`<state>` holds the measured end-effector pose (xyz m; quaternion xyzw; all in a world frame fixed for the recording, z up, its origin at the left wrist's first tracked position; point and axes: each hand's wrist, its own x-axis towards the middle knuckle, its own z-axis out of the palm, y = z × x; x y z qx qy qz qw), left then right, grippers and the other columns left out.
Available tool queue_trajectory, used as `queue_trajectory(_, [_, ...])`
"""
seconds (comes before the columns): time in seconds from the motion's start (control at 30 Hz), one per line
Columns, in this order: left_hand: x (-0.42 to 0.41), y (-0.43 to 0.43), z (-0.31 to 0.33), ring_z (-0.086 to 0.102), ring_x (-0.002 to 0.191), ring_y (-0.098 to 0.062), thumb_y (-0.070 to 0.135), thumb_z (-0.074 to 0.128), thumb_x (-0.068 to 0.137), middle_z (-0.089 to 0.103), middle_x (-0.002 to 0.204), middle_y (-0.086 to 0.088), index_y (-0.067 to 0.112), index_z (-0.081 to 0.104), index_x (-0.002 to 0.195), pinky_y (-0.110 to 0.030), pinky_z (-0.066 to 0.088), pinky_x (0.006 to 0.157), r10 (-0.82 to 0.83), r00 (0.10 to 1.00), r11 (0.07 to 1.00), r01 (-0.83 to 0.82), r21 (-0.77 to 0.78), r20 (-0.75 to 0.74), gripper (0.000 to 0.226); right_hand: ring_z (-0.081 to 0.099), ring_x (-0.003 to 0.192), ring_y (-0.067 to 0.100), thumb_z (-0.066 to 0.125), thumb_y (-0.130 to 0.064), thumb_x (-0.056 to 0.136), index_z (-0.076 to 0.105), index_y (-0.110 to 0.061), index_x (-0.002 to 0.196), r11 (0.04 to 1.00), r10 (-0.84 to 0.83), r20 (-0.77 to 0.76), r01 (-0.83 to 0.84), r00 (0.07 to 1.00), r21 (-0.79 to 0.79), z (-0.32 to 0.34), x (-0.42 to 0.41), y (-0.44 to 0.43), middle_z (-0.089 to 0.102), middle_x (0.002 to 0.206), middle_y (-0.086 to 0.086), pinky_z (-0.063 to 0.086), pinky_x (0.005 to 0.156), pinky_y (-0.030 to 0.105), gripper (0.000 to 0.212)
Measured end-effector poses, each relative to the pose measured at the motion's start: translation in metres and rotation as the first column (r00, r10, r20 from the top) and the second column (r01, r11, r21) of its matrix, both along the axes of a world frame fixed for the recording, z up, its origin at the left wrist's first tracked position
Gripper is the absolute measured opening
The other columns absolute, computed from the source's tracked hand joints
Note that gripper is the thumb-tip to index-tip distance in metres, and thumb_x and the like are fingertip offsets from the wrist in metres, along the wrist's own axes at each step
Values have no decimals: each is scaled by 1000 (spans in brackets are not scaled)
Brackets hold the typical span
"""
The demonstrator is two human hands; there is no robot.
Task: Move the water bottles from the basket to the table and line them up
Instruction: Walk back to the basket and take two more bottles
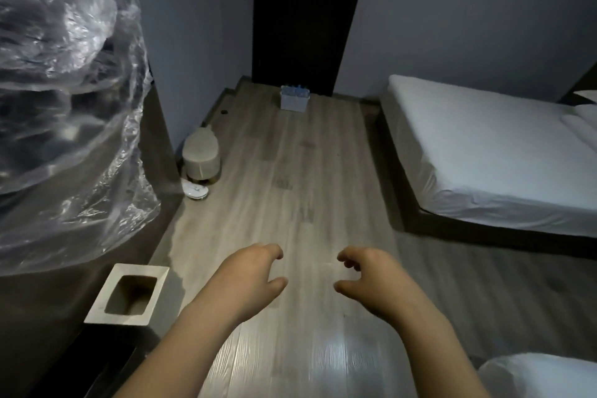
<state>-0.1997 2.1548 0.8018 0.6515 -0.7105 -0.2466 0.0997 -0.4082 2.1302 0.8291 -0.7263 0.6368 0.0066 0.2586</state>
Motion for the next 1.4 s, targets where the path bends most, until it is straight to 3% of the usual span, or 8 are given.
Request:
queue_trajectory(0.4, [-32, -215, 2, 51, 121, -13, 41, 53, 89, 56, 130, 7, 26, 49, 129, -26, 42, 97, -30, 994, 1000, 30, -2, 103, 43, 61, 106, 12, 68, -30, 84, 51, -24, 135, 999, -37, 20, 37, 999, -11, -5, -35, -215, 59, 129, -2, 49, 82, 21, 54])
queue_trajectory(0.73, [-49, -392, 14, 52, 119, -12, 41, 54, 89, 56, 130, 7, 25, 50, 128, -24, 40, 96, -2, 996, 999, 5, -35, 88, 42, 58, 114, 11, 67, -30, 85, 50, -26, 135, 1000, 2, 56, -2, 998, -6, 4, -52, -391, 57, 130, -5, 47, 88, 21, 53])
queue_trajectory(1.4, [29, -775, 18, 52, 119, -14, 40, 55, 89, 56, 129, 3, 23, 51, 128, -22, 39, 94, -65, 996, 996, 68, -54, 61, 42, 56, 117, 9, 66, -34, 86, 53, -24, 132, 996, -63, 96, 68, 993, -58, 5, 30, -762, 59, 129, -6, 47, 98, 24, 49])
